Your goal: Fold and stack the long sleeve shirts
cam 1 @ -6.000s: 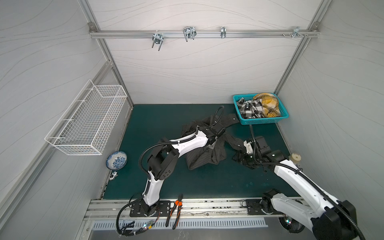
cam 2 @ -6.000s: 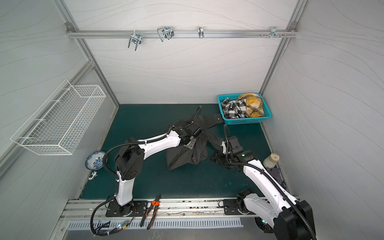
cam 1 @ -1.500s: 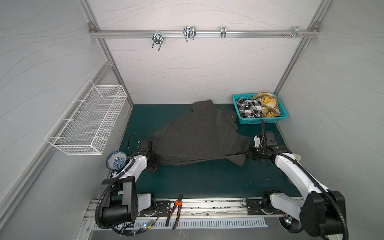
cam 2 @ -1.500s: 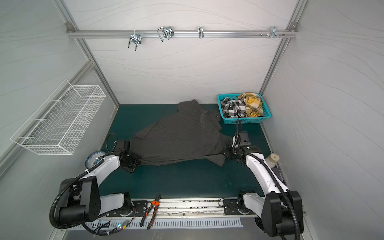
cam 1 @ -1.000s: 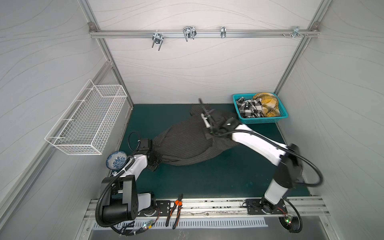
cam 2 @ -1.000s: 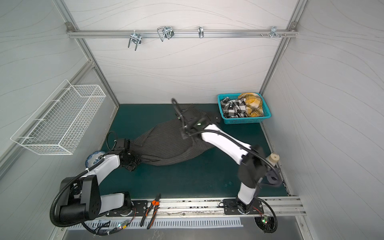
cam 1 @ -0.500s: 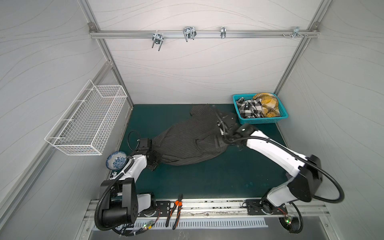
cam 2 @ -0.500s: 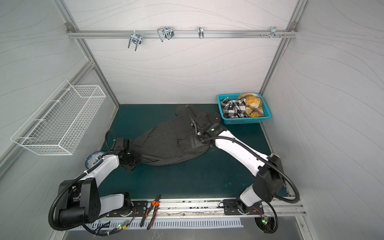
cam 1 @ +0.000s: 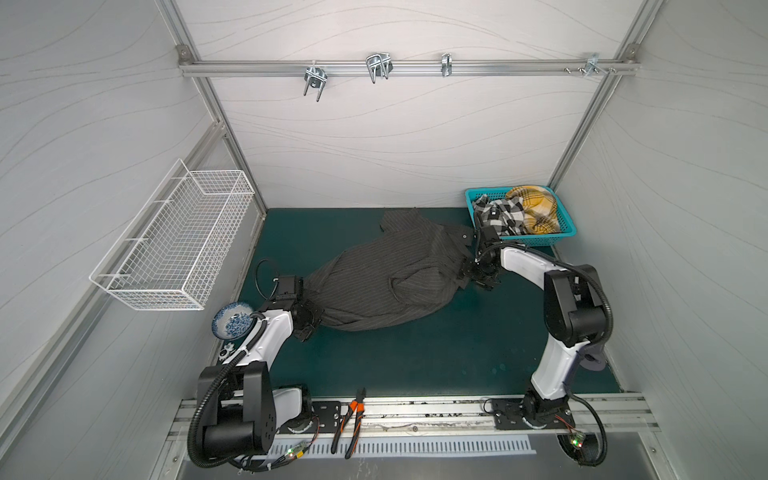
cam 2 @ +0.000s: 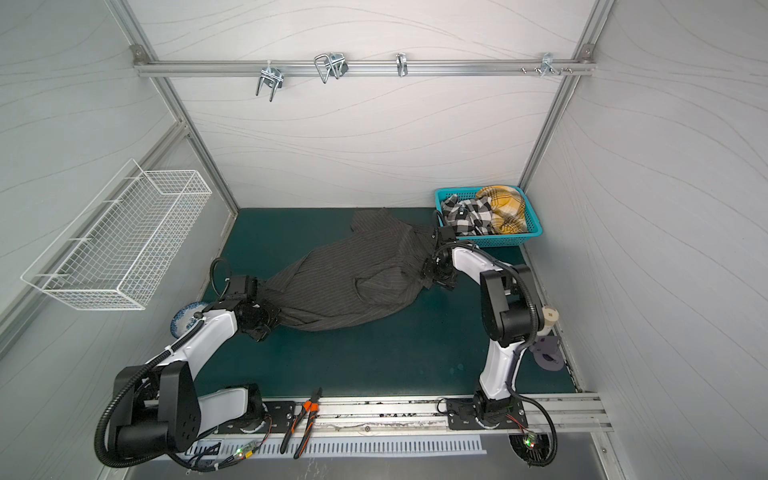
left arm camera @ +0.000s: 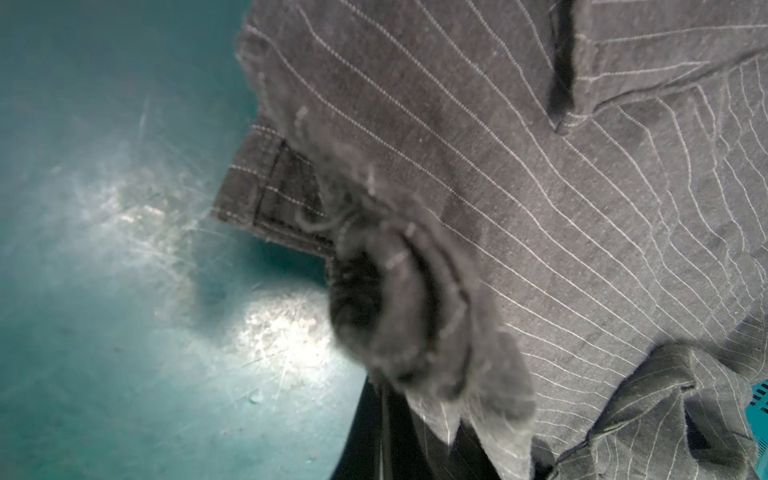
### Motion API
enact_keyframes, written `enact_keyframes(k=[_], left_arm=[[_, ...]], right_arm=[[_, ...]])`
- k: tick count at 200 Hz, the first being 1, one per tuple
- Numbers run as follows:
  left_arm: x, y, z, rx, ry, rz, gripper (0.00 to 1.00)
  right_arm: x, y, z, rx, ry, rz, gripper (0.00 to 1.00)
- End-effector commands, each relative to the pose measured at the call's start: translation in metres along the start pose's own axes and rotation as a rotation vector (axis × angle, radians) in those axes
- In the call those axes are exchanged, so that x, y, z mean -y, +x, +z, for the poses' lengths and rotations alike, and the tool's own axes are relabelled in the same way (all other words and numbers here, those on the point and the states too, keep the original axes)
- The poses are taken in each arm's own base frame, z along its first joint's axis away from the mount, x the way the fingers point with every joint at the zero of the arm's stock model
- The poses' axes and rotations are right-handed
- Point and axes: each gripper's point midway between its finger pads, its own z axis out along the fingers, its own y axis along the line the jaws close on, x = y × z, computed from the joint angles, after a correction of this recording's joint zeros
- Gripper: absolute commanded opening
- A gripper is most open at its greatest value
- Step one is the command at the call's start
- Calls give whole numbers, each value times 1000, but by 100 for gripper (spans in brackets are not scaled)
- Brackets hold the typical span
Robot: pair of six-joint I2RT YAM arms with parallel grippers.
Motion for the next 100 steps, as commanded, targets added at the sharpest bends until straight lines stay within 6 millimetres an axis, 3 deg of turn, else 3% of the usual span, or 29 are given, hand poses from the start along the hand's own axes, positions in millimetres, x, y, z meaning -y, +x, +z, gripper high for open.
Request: enact_keyframes(k=[1, 22, 39, 91, 100], left_arm=[[16, -8, -8, 19, 47, 28, 0], [18, -8, -9, 20, 62, 35, 0], [18, -9, -11, 25, 59, 45, 0], [21, -10, -13, 26, 68, 49, 0], [21, -10, -12, 24, 69, 48, 0]], right_arm=[[-10, -8, 21, -18, -78, 84, 61], [-2, -7, 37, -39, -60, 133, 40], [-1, -9, 34, -22, -57, 136, 28], [-1, -23, -18, 75, 19, 47, 12], [-3, -24, -27, 88, 26, 29, 5]])
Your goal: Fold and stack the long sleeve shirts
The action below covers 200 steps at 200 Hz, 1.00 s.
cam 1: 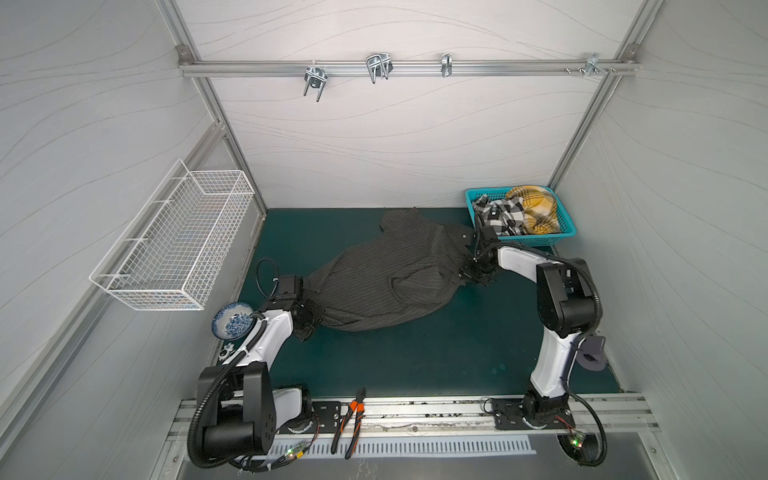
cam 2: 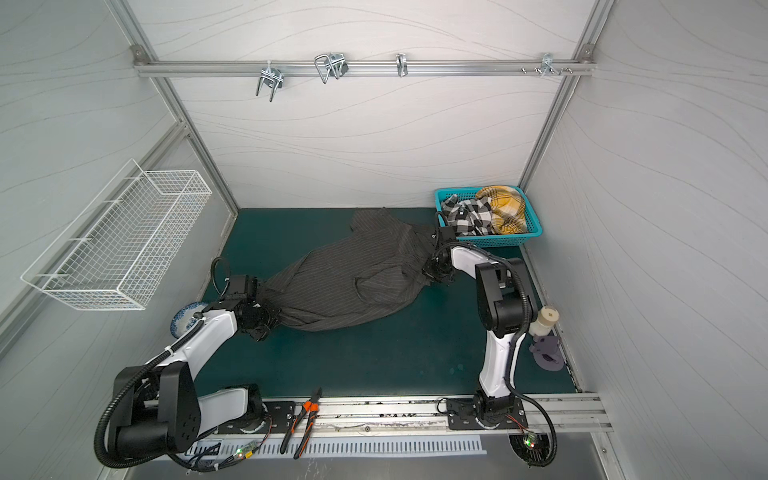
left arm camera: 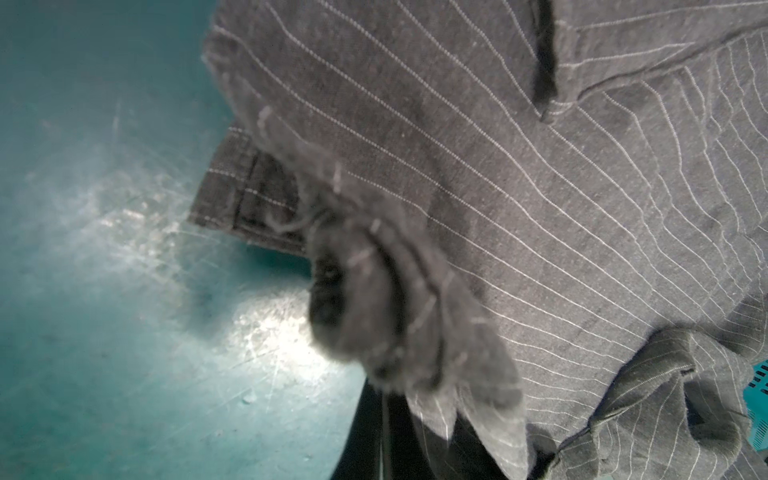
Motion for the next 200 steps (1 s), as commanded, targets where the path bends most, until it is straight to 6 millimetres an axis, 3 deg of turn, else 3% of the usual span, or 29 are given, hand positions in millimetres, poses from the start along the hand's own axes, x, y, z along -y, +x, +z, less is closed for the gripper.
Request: enact_keyframes(k=[1, 7, 25, 46, 63, 81, 89, 94, 102, 109, 118, 143, 170, 200], left_arm=[[17, -13, -12, 40, 49, 17, 0], [18, -13, -11, 39, 48, 17, 0], [17, -13, -11, 38, 44, 18, 0], [16, -12, -10, 35, 42, 18, 0], [15, -11, -9, 33, 39, 17, 0], [13, -10, -8, 27, 36, 12, 0], [13, -10, -8, 27, 37, 10, 0], [13, -10, -7, 26, 36, 8, 0], [13, -9, -6, 23, 35, 4, 0], [13, -9, -5, 18, 37, -2, 0], [13, -8, -3, 9, 40, -12, 0], [14, -7, -1, -6, 50, -29, 0], [16, -9, -2, -5, 51, -25, 0], [19, -10, -7, -5, 55, -17, 0]], right_arm=[[-5, -9, -40, 65, 43, -54, 5], [-7, -10, -46, 74, 44, -67, 0], [-21, -13, -70, 120, 52, -128, 0], [-57, -14, -101, 179, 11, -230, 0], [-112, -11, -124, 221, -128, -339, 0], [-191, 4, -148, 230, -341, -480, 0], [-228, 22, -151, 194, -438, -568, 0], [-251, 34, -151, 165, -497, -629, 6], [-279, 53, -153, 132, -560, -715, 23], [-290, 61, -146, 130, -535, -765, 40], [-285, 53, -133, 165, -411, -786, 56], [-224, 13, -109, 142, -210, -607, 69], [-157, -11, -95, 128, -136, -434, 73], [-113, -14, -63, 35, 10, -403, 75]])
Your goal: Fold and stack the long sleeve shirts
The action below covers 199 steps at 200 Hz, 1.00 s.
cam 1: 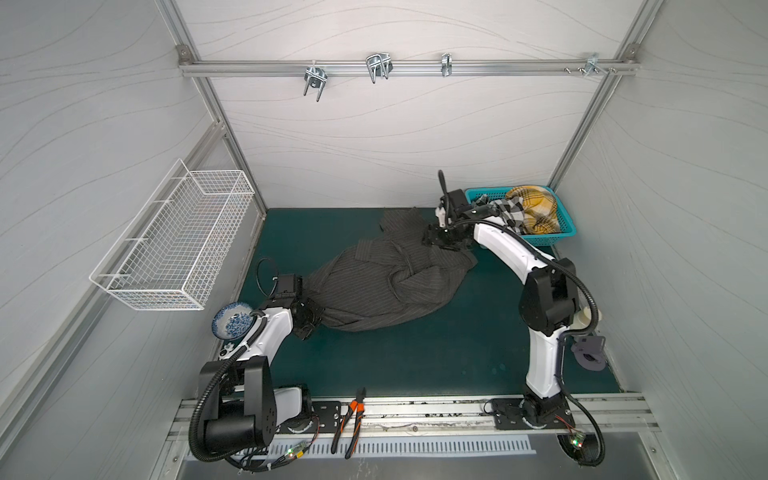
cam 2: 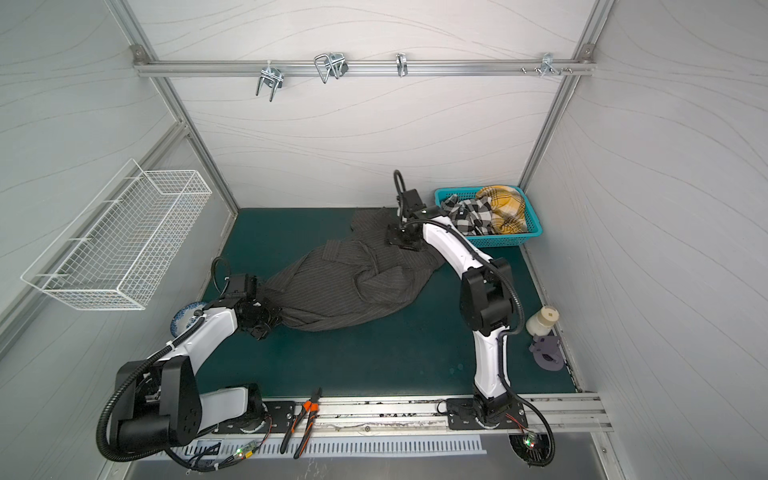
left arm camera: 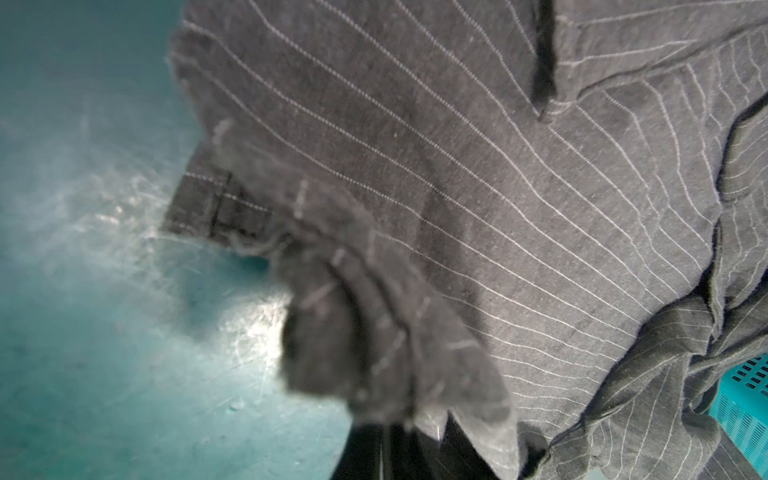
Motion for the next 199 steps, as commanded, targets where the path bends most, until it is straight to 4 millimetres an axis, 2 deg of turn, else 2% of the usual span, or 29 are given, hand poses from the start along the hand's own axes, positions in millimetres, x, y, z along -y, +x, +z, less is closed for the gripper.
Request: enact_keyframes(k=[1, 17, 29, 47, 70, 91, 107, 122, 141, 162, 179, 199], left_arm=[[17, -10, -10, 23, 43, 7, 0], [17, -10, -16, 29, 45, 16, 0], [18, -10, -21, 41, 48, 25, 0], [19, -9, -27, 51, 62, 41, 0], [18, -7, -29, 52, 68, 50, 0], [15, -5, -28, 40, 61, 50, 0], [14, -6, -27, 39, 63, 47, 0], [14, -7, -27, 40, 64, 47, 0], [13, -8, -27, 38, 62, 44, 0], [11, -9, -26, 40, 59, 39, 0], [10, -12, -26, 47, 53, 35, 0], [8, -15, -26, 55, 46, 26, 0]], right_arm=[[20, 11, 0, -55, 93, 13, 75], [44, 16, 16, -105, 165, 66, 73], [51, 17, 26, -129, 165, 106, 72], [40, 19, 36, -148, 136, 105, 72], [20, 28, 47, -176, 146, 23, 77], [25, 42, 59, -234, 192, 11, 77], [26, 53, 64, -258, 198, 4, 73], [25, 60, 57, -257, 203, -6, 65], [32, 72, 42, -255, 226, 0, 43], [43, 89, 17, -231, 258, 12, 28], [50, 108, -1, -202, 286, 14, 25], [64, 145, -13, -209, 311, 29, 25]])
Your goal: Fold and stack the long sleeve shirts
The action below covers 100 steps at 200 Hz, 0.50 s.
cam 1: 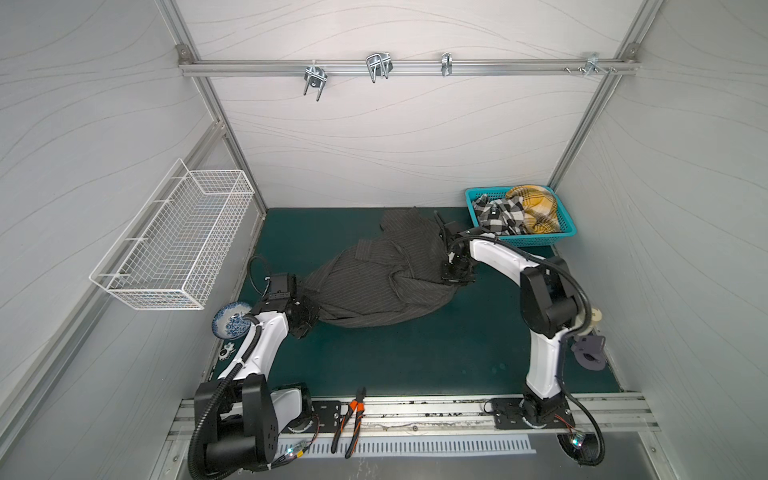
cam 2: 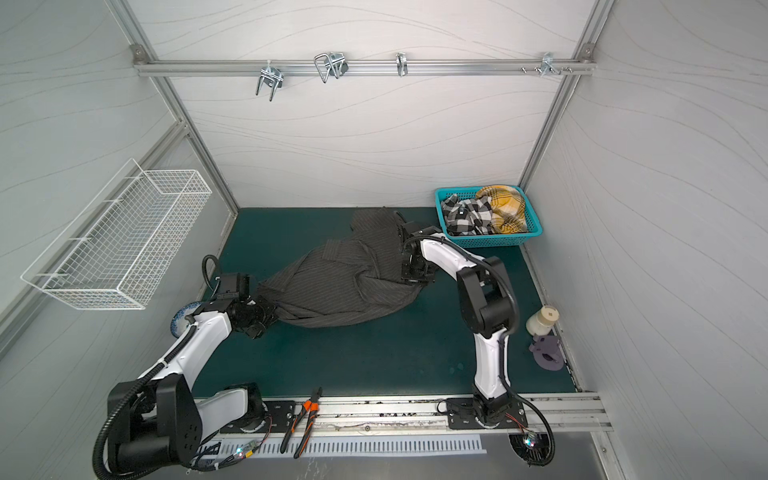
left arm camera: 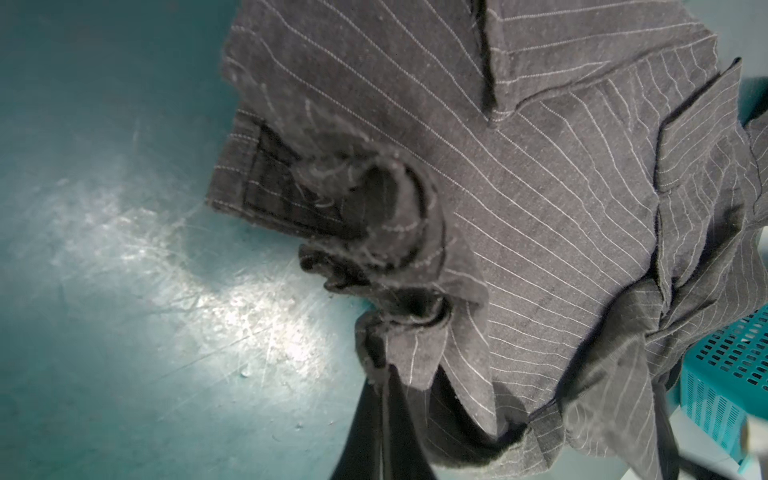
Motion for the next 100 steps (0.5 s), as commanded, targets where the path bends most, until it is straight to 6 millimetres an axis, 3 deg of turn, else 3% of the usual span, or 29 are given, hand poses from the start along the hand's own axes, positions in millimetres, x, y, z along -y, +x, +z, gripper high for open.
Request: enact_keyframes(k=[1, 27, 45, 76, 100], left_arm=[[4, -10, -4, 28, 1, 5, 0], [2, -12, -2, 28, -4, 1, 0], [2, -12, -1, 26, -10, 6, 0], [0, -12, -1, 26, -14, 8, 0], [2, -13, -2, 28, -9, 6, 0]], right_arm=[[13, 28, -15, 51, 28, 25, 25], [33, 69, -5, 16, 22, 53, 27], [42, 81, -10, 10, 22, 54, 30], [51, 63, -35, 53, -119, 129, 68], [57, 34, -38, 43, -267, 207, 73]])
